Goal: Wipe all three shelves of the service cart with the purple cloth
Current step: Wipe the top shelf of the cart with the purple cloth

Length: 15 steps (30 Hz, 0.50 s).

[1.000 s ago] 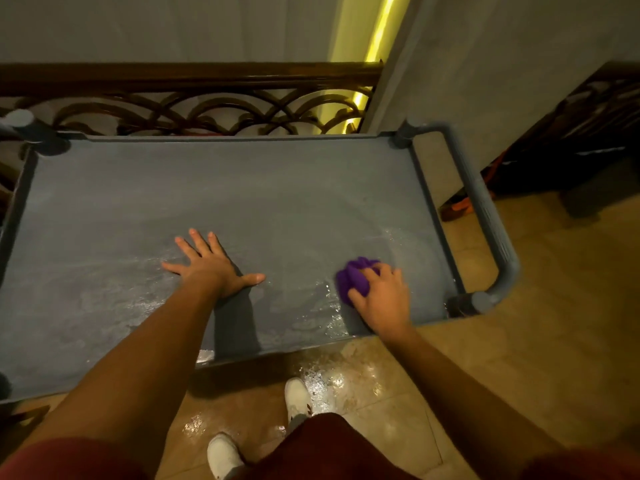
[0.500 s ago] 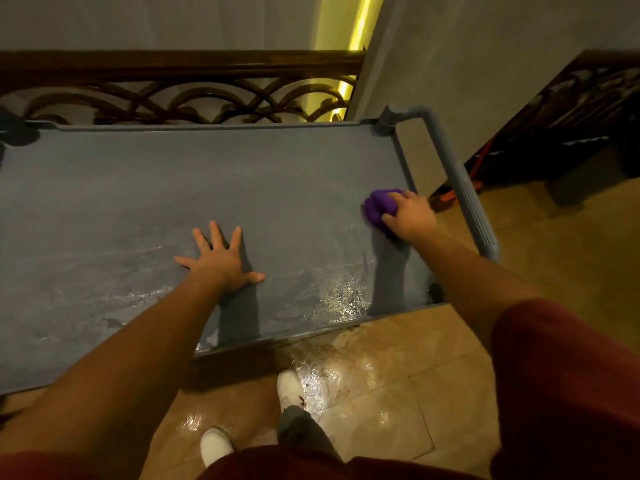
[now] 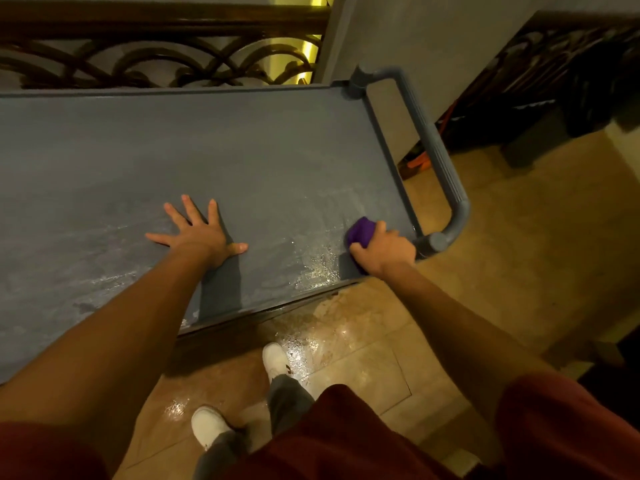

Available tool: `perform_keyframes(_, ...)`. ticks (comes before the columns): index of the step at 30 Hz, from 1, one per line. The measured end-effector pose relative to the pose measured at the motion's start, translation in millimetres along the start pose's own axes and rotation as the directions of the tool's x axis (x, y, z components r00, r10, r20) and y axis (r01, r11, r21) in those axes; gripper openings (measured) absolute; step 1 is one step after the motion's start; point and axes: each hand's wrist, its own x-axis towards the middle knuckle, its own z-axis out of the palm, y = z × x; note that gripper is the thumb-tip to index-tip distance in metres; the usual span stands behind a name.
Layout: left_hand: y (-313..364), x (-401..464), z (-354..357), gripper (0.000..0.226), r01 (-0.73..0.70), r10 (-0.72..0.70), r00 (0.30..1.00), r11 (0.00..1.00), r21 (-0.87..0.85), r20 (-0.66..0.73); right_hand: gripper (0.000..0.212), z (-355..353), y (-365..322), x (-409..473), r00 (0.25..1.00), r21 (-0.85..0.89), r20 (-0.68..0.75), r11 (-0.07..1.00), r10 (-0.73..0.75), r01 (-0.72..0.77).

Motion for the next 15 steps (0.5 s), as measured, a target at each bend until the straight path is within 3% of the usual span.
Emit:
perform_keyframes(4,-1,-1,1,0.120,-0.004,0.004,1.000,1.000,0.002,0.001,0.083,2,-30,-32,0.996,0.155,0.091,0.988,-0.024,0.010)
perform_keyframes(8,-9,-5,-6,0.124,-0.046,0.046,0.999,0.999,-0.011,0.011,0.067,-6,-43,-41,0.984,0.289,0.102,0.951,-0.144,0.109)
perform_keyframes(11,-25,-4,-5,0.126,-0.077,0.077,0.997,0.997,-0.010,0.019,0.057,-33,-15,-18,0.995,0.155,-0.057,0.984,-0.082,0.090)
perform_keyframes(15,-26,-3,6,0.124,-0.091,0.090,0.996,0.994,0.060,0.020,0.069,-25,10,-3,0.996,0.021,0.020,0.996,0.088,-0.088)
